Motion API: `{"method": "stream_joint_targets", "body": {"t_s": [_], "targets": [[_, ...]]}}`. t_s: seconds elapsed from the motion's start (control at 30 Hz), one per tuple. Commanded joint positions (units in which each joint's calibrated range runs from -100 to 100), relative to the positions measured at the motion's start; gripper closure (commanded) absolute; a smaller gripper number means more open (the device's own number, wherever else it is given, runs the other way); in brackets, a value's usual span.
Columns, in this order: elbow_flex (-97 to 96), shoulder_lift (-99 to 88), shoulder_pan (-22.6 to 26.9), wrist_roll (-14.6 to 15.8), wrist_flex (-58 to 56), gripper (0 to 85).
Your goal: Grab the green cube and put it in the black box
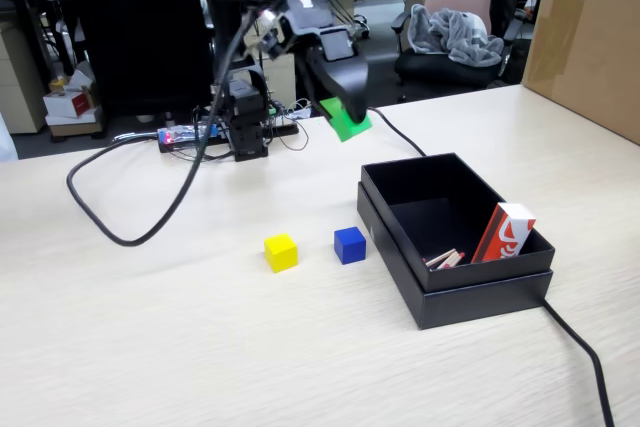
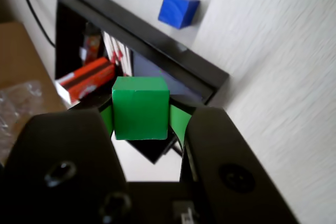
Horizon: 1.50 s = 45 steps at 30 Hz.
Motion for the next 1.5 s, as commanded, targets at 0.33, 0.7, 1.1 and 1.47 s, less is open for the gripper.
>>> {"method": "stream_joint_targets", "body": {"t_s": [0.33, 0.7, 1.1, 1.47], "targets": [[19.7, 35.7, 4.2, 3.1, 3.1, 84.3], [21.1, 50.5, 4.4, 3.4, 2.3, 70.5], [17.0, 43.7, 4.0, 3.7, 2.3, 36.2], [14.5, 9.1, -0.2, 1.9, 2.4, 36.3]]}}
